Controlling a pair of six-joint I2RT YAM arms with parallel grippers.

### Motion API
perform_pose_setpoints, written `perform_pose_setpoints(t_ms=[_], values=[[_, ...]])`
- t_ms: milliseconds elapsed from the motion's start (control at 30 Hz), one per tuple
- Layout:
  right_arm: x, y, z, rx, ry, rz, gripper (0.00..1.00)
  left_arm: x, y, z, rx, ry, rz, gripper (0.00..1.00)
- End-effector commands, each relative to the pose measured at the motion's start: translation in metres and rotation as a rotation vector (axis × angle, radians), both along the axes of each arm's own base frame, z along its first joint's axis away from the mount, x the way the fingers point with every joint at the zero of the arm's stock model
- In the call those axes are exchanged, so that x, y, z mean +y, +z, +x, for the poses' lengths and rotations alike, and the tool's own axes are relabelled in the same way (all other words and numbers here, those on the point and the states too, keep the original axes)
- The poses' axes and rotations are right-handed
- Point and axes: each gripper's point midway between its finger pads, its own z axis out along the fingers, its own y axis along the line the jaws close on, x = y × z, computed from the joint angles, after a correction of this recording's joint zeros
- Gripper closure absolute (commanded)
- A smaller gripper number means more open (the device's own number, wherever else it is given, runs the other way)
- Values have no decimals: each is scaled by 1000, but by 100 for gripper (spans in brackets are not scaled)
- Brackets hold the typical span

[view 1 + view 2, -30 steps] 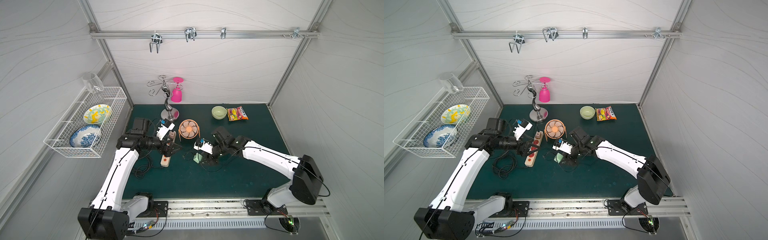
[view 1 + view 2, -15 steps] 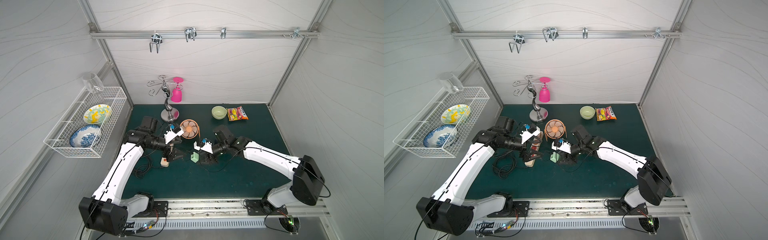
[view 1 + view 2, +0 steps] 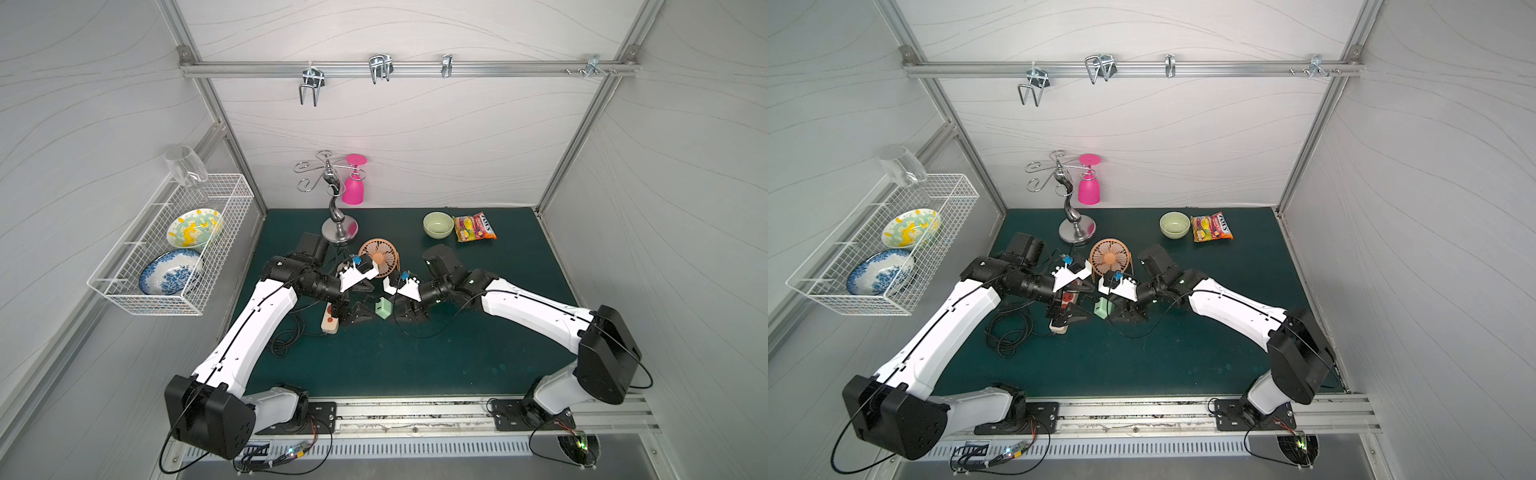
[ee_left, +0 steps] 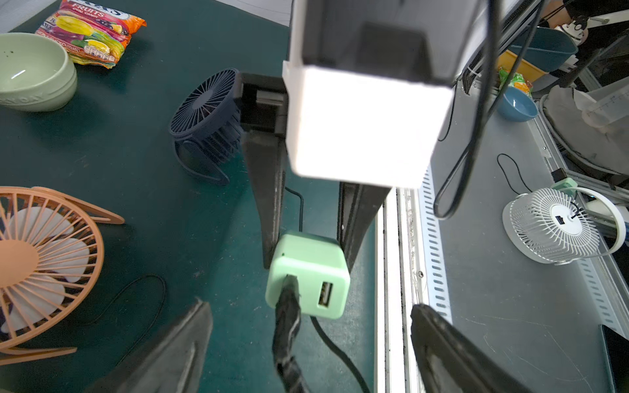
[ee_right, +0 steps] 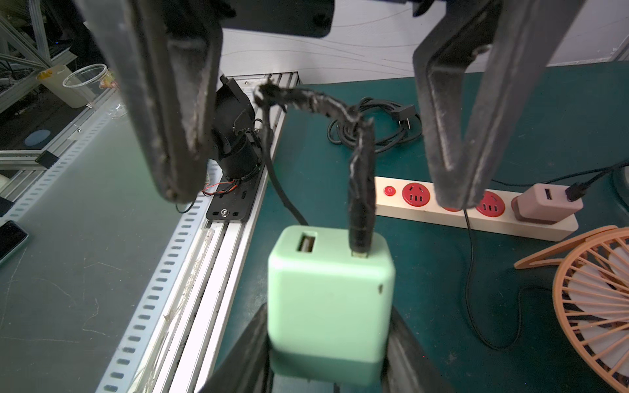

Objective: Plug the desk fan into the power strip
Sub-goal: Pick up the plug from the center of the board.

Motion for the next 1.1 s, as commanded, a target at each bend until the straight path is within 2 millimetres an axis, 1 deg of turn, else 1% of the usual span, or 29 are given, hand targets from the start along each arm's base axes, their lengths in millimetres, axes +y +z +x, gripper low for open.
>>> perform_pose_setpoints(t_ms=[0, 233, 333, 400, 500, 633, 700, 800, 867, 900, 967, 1000, 1067], values=[[5, 13, 0, -5, 23, 43, 87, -6, 5, 1, -47, -39, -13, 7], [9, 18, 1, 41, 16, 51, 88, -11, -1, 5, -46, -50, 2, 18], [9, 19, 0, 64, 24, 42, 90, -12, 1, 8, -40, -44, 5, 26], [10, 21, 0, 76, 24, 47, 92, -14, 0, 5, -41, -58, 0, 29], [11, 22, 1, 85, 20, 60, 92, -15, 0, 3, -48, -76, 3, 35], [10, 26, 4, 91, 17, 64, 93, -17, 3, 4, -54, -78, -1, 50], [9, 28, 3, 92, 17, 80, 93, -17, 1, 4, -58, -84, 1, 56], [8, 29, 2, 107, 22, 82, 94, -18, 5, 7, -60, -72, 0, 66], [9, 30, 3, 114, 24, 80, 94, -19, 8, 6, -57, -72, -13, 67], [9, 30, 3, 117, 23, 84, 94, -20, 7, 5, -55, -79, -18, 63], [10, 30, 2, 126, 27, 96, 94, -21, 8, 3, -53, -87, -27, 50], [10, 30, 1, 131, 34, 96, 94, -21, 9, 3, -49, -88, -29, 48], [11, 30, 1, 137, 40, 88, 94, -22, 13, 1, -50, -93, -38, 48]])
